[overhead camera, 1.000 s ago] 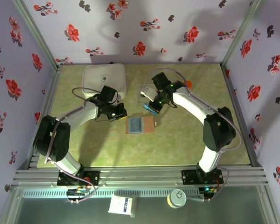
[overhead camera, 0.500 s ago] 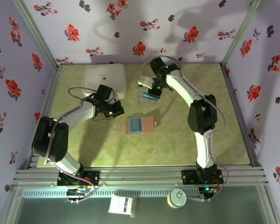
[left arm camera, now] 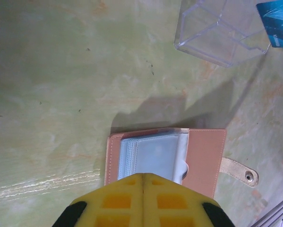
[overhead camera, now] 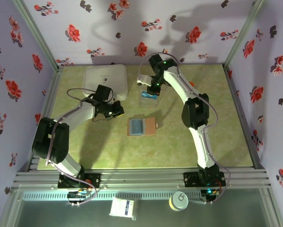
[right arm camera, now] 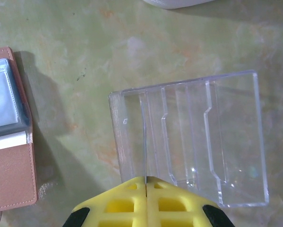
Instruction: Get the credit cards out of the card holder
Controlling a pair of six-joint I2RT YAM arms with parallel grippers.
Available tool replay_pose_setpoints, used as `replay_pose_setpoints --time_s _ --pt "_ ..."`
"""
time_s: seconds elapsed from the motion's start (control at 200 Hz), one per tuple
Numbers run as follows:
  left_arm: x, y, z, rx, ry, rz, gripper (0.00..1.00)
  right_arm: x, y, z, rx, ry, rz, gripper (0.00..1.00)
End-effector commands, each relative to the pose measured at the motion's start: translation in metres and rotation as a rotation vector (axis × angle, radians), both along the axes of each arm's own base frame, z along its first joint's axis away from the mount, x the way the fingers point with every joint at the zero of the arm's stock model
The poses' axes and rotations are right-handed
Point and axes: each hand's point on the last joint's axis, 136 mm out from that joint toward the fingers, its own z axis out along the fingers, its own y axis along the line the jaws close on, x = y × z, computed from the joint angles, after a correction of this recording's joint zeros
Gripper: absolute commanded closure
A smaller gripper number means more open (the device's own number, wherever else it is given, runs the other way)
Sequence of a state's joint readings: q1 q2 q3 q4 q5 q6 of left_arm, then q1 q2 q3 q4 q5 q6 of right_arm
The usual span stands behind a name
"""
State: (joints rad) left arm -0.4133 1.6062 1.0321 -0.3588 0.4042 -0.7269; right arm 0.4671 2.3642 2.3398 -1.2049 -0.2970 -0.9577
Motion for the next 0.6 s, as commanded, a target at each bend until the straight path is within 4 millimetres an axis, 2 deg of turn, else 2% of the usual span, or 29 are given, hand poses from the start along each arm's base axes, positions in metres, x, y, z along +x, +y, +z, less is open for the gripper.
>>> replay_pose_setpoints --time_s 0.0,0.365,0.595 --pt "-0.002 0.003 -0.009 -0.002 0.028 0.010 0.97 -0.010 -0.003 -0.006 -0.003 0.059 0.051 1.00" --pt "-0.004 0.006 -0.011 0.003 0.037 0.024 0.97 -0.024 -0.005 -0.027 -0.020 0.160 0.083 1.00" --pt "-0.005 0.006 -0.014 0.002 0.041 0.028 0.97 -0.026 -0.002 -0.037 -0.011 0.191 0.079 1.00"
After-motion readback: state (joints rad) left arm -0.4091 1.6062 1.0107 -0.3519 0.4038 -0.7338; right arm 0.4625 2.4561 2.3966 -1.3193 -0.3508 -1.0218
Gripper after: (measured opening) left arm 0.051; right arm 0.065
